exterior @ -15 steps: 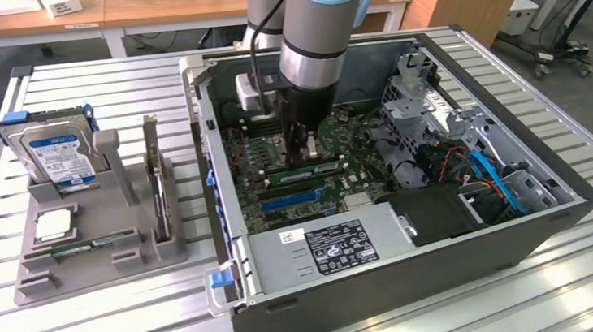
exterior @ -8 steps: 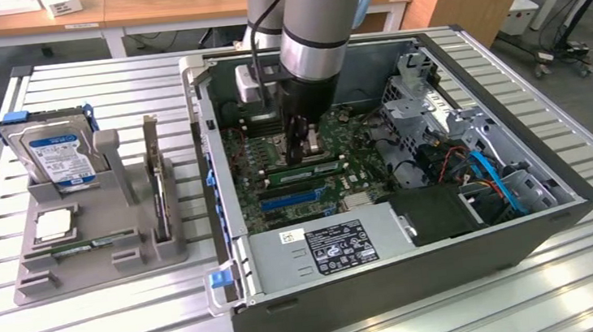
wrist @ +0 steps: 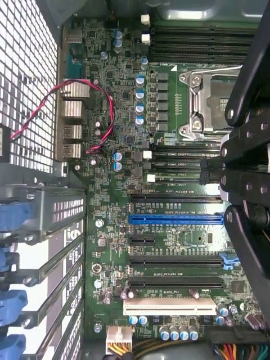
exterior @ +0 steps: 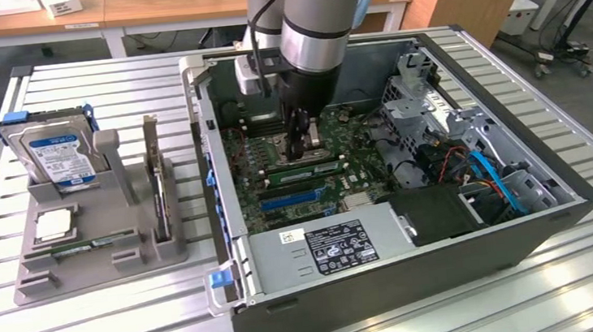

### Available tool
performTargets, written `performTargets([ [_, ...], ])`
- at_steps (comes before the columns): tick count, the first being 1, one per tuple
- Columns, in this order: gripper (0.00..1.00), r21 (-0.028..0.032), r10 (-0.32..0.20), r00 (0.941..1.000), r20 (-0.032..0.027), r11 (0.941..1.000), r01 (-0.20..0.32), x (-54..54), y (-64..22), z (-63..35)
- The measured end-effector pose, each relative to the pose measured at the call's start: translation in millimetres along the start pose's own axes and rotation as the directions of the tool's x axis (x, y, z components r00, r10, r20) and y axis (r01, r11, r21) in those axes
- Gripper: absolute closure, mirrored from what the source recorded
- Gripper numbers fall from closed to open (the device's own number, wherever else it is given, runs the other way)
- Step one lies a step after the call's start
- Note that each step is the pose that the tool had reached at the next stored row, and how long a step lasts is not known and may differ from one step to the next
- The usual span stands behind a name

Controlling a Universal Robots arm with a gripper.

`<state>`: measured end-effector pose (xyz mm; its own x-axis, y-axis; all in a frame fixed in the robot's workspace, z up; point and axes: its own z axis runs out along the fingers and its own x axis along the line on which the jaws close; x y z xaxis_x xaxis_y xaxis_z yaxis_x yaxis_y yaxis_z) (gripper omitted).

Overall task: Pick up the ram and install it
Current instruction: 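Press down the ram until it locks into place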

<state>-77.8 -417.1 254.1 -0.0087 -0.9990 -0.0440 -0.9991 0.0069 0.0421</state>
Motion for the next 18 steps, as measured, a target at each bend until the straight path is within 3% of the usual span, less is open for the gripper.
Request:
performTargets([
  [7, 0.90, -0.0002, 0.000, 1.0000, -0.0003, 1.0000, 0.000, 0.0, -2.5, -0.3],
  [18, 0.90, -0.0001, 0.000, 1.0000, -0.0002, 1.0000, 0.000, -0.2, -24.2, -1.1],
])
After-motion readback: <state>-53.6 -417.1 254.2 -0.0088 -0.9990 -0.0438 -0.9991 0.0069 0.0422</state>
